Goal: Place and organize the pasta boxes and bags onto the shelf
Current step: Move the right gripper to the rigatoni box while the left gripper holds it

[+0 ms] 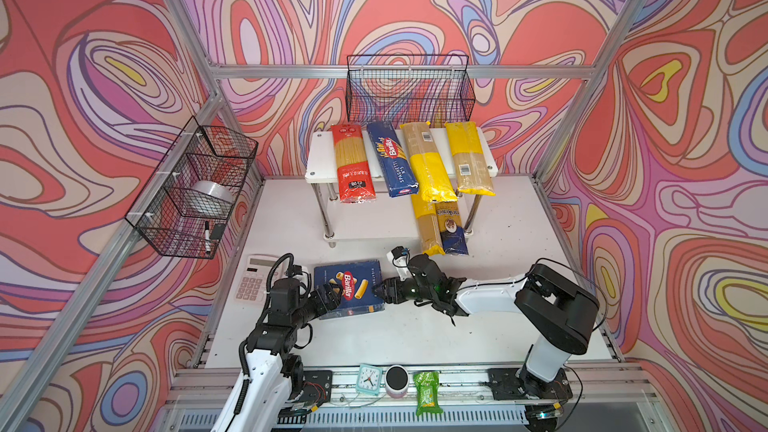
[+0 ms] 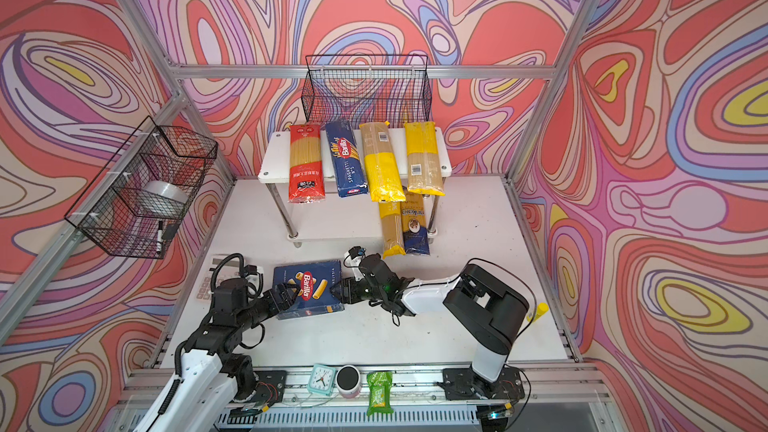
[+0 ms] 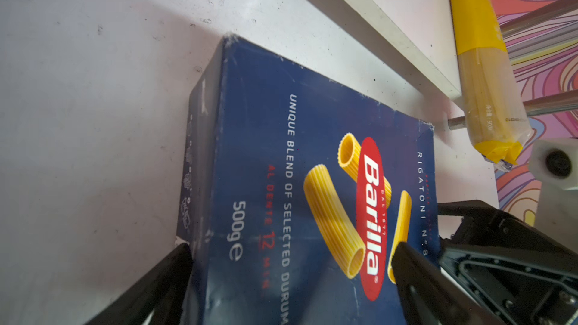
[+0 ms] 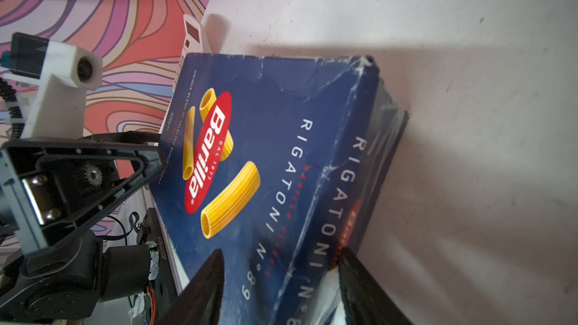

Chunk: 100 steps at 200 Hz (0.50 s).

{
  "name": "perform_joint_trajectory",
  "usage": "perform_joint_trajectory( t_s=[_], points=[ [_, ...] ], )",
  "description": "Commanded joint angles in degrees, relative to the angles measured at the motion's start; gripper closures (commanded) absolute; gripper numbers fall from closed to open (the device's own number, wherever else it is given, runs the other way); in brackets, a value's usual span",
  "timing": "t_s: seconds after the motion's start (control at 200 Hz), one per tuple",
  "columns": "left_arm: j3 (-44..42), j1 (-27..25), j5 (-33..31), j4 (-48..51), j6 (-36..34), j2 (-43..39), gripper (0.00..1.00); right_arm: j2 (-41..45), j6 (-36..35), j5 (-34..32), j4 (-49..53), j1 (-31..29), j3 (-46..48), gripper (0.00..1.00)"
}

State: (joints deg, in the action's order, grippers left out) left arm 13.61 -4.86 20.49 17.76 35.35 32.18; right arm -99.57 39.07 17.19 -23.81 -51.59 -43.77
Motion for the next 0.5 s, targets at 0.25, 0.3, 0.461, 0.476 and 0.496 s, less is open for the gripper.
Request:
perform_joint_trajectory(
  t_s=[0.25,0.3,0.461,0.476,0.496],
  points=[
    [-1.7,-1.6,9.4,-9.7,0.1,-0.6,0.00,-4.1,-0.3,2.0,-2.3,-2.2,-2.1,0.43],
    [-1.8,-2.1,10.2,-11.3,0.2,-0.5,0.00,-4.1,-0.2,2.2,-2.4,-2.4,-2.4,0.44],
    [-1.8,-4.0,12.2,-15.4,0.4,0.5,0.00,-3.2,-0.3,2.4,-3.2,-2.7,-3.0,0.47],
    [-1.7,-4.1,12.3,-15.7,0.5,0.7,0.00,-3.0,-0.3,2.4,-3.2,-2.8,-3.1,0.47],
    [-1.6,-4.3,12.5,-16.0,0.6,1.0,0.00,-2.8,-0.3,2.6,-3.3,-2.7,-3.2,0.47]
  ],
)
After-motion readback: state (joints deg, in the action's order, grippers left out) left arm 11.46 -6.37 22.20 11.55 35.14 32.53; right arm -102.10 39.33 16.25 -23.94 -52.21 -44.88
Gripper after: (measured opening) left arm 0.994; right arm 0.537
